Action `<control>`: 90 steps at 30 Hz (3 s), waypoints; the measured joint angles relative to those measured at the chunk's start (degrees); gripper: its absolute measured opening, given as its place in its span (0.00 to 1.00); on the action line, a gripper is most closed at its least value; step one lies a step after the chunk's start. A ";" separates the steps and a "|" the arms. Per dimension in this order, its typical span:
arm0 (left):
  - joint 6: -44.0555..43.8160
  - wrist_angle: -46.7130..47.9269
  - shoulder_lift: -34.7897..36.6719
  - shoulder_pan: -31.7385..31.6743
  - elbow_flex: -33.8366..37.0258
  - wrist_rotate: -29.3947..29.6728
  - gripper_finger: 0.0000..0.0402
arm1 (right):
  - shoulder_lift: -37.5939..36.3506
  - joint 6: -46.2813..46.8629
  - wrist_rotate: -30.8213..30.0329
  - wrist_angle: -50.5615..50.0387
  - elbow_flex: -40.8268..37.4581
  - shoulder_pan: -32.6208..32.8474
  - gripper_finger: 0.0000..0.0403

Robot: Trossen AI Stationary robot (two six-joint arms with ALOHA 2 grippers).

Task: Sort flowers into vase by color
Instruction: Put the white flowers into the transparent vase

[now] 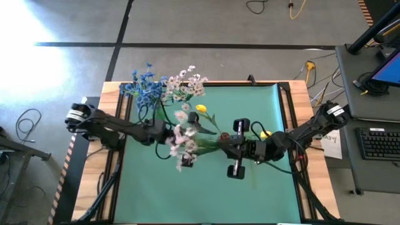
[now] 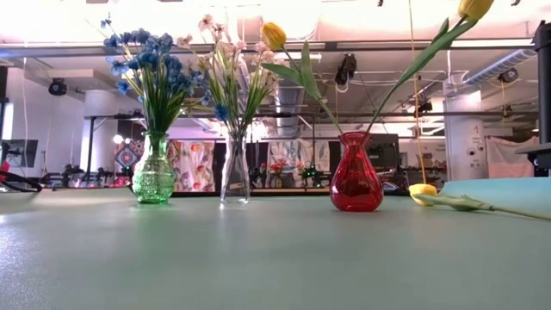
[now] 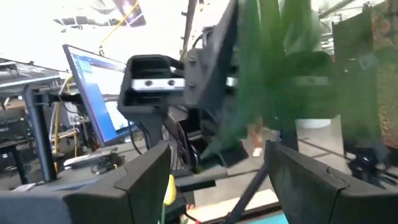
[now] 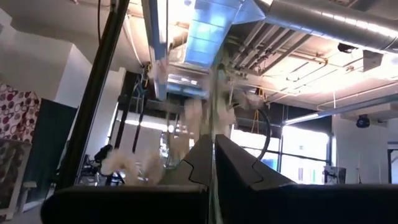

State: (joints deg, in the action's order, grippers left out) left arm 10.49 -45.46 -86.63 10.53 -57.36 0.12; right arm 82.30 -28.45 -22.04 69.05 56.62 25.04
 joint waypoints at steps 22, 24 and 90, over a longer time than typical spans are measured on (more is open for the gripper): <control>-2.17 -1.05 -0.66 -0.99 -1.88 -0.39 0.44 | 0.00 0.81 -3.48 -7.94 0.04 -0.33 0.03; -2.20 -0.88 -0.65 -0.99 -1.88 -0.39 0.40 | 0.00 0.79 -3.48 -8.14 0.04 -0.33 0.03; -3.66 19.78 9.42 -0.91 -4.61 2.05 0.12 | 4.81 26.97 -15.09 -50.88 13.05 -4.99 0.23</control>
State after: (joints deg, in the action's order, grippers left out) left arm 6.83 -25.69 -77.21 9.63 -61.98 2.17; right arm 87.11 -1.47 -37.13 18.17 69.67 20.05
